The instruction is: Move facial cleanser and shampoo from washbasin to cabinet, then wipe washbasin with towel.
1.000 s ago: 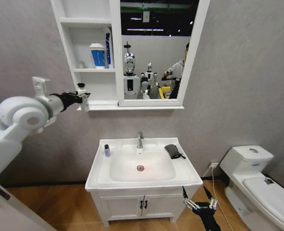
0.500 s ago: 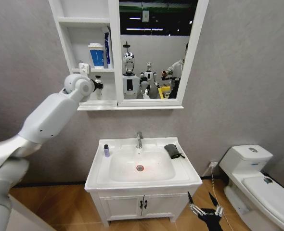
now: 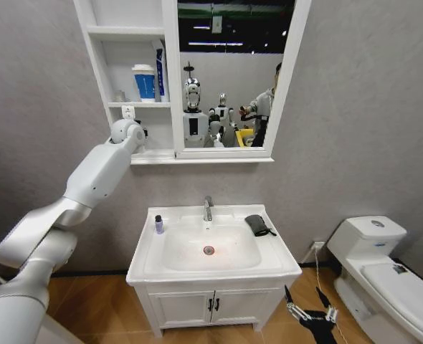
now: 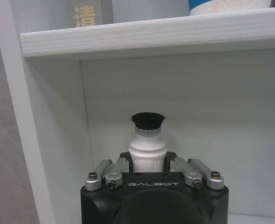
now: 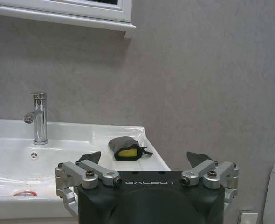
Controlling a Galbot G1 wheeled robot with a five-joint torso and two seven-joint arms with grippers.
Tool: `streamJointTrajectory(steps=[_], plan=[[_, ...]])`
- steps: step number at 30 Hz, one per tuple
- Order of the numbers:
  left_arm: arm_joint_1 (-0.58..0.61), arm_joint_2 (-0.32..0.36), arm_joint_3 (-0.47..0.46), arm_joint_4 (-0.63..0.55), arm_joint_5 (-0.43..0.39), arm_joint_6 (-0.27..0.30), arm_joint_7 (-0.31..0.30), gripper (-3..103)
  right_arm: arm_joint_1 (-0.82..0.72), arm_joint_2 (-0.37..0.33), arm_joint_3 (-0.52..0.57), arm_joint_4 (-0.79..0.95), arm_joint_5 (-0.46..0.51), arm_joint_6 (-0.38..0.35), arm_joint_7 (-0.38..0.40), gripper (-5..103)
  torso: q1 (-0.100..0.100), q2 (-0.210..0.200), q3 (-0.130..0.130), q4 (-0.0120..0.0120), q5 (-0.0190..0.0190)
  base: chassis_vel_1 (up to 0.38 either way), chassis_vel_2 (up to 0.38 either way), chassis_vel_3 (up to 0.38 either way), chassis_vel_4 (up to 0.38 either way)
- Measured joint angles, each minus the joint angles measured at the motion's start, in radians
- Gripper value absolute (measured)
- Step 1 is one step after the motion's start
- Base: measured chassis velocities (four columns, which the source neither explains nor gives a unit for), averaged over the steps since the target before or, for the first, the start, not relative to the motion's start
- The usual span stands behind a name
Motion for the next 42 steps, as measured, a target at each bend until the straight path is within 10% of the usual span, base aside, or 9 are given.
streamJointTrajectory(steps=[13,18,27,33,42], plan=[[0.073,0.108,0.006,-0.188,-0.074,0.016,-0.005,70,0.001,0.003,-0.004,0.001,-0.003,0.0,0.001,100,0.0,0.0,0.0,0.0,-0.0003,0.0,0.0,0.0,0.0],[0.246,0.313,-0.059,-0.47,-0.164,0.015,-0.011,91,0.002,0.003,-0.01,0.003,-0.01,-0.005,0.002,100,0.0,0.0,0.0,0.0,-0.0008,0.0,0.0,0.0,0.0],[0.857,0.554,-0.326,-0.827,-0.064,-0.221,0.317,102,0.002,0.007,-0.024,0.008,-0.022,-0.015,0.003,100,0.0,0.0,0.0,0.0004,-0.0004,0.0,0.0,0.0,0.0],[1.071,0.443,-0.332,-0.798,0.159,-0.417,0.395,98,-0.035,0.037,-0.016,0.022,-0.034,0.01,0.013,100,0.0,0.0,0.0,-0.0007,-0.0006,0.0,0.0,0.0,0.0],[1.248,0.215,-0.306,-0.608,0.385,-0.532,0.359,97,-0.045,0.041,-0.014,0.028,-0.037,0.012,0.025,100,0.0,0.0,0.0,0.0001,0.0001,0.0,0.0,0.0,0.0]])
